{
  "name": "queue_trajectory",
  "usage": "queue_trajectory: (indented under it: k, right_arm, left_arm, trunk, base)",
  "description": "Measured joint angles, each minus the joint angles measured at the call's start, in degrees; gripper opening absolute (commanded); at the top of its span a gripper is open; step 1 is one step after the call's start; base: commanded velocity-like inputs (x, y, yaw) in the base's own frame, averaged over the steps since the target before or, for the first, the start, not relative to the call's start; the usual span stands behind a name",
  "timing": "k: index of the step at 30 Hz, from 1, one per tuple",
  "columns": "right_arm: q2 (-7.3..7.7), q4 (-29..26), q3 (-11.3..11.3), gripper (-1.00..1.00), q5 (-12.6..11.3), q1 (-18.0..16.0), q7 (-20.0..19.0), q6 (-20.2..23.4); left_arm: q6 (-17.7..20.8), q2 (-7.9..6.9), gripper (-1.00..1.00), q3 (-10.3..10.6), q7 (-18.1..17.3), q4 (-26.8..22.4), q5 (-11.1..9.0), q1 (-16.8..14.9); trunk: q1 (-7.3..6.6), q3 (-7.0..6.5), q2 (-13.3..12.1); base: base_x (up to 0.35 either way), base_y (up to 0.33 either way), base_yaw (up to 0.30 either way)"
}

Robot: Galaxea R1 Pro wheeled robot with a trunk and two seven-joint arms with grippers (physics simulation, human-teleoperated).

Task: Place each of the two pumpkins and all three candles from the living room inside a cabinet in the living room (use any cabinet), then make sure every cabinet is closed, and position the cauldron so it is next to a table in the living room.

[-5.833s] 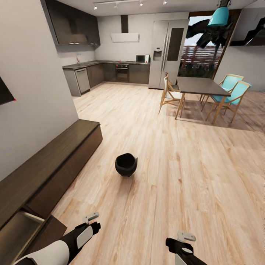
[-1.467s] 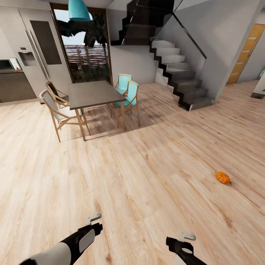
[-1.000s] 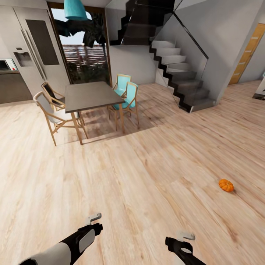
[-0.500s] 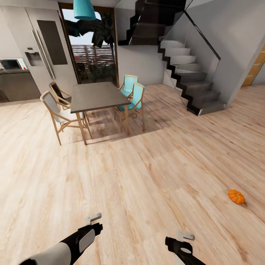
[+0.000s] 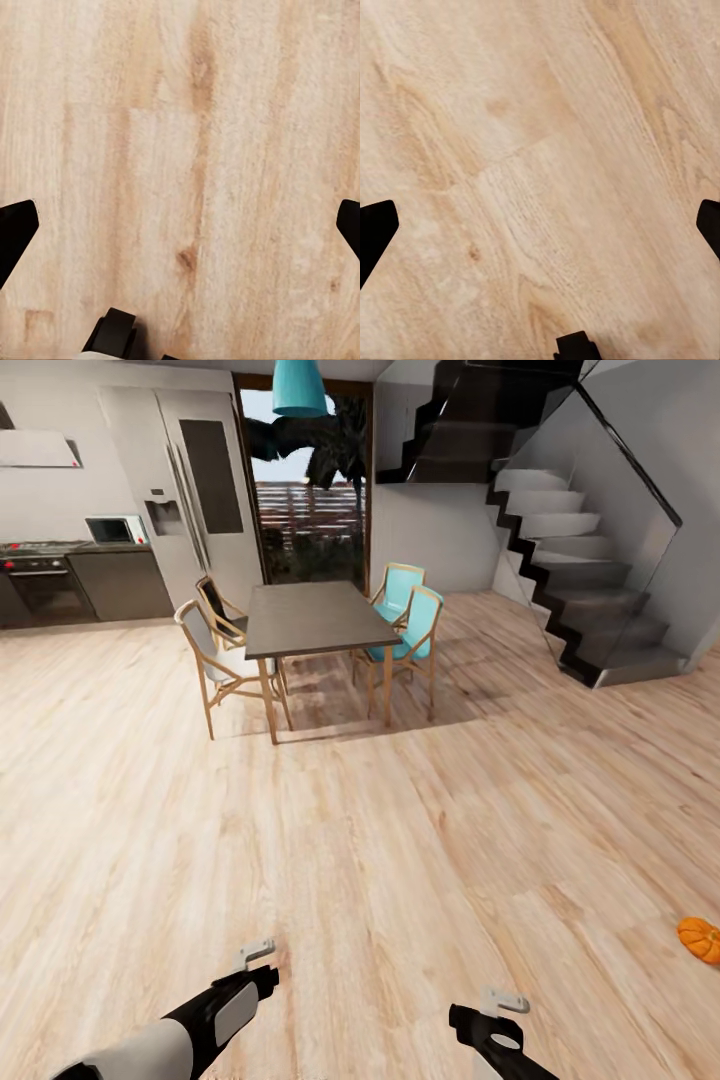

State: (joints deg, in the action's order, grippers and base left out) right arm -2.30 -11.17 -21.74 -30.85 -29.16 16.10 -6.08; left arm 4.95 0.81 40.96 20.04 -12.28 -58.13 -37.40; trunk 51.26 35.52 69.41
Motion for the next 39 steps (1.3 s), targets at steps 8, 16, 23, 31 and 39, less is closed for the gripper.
queue_trajectory:
  k: [8, 16, 23, 31, 39]
  right_arm:
    - [0.00, 0.01, -0.18, 1.00, 0.16, 0.00, 0.00, 0.00]
    - [0.00, 0.01, -0.27, 1.00, 0.18, -0.01, -0.04, 0.00]
    - [0.00, -0.03, -0.28, 1.00, 0.17, 0.00, -0.07, 0.03]
    - [0.08, 0.00, -0.28, 1.00, 0.17, 0.00, -0.02, 0.02]
    - [0.09, -0.01, -0.28, 1.00, 1.28, 0.01, -0.03, 0.01]
  left_arm:
    - [-0.34, -0.05, 1.00, -0.08, 0.05, 0.07, -0.01, -0.02]
    - [-0.35, -0.01, 1.00, -0.06, 0.05, 0.07, -0.02, -0.01]
    - [-0.42, 0.00, 1.00, -0.06, 0.05, 0.07, -0.08, 0.00]
    - [-0.41, -0.01, 1.00, -0.09, 0.05, 0.08, -0.09, -0.02]
    - [-0.36, 0.01, 1.00, -0.08, 0.06, 0.09, -0.09, -0.03]
  trunk:
    - [-0.02, 0.00, 0.00]
    - [-0.01, 0.00, 0.00]
    - [-0.02, 0.00, 0.00]
    - [-0.03, 0.00, 0.00]
    - [-0.02, 0.00, 0.00]
  base:
    - [0.099, 0.000, 0.293]
    - [0.219, 0.000, 0.293]
    - [0.111, 0.000, 0.293]
    - [0.284, 0.025, 0.293]
    - [0.164, 0.130, 0.293]
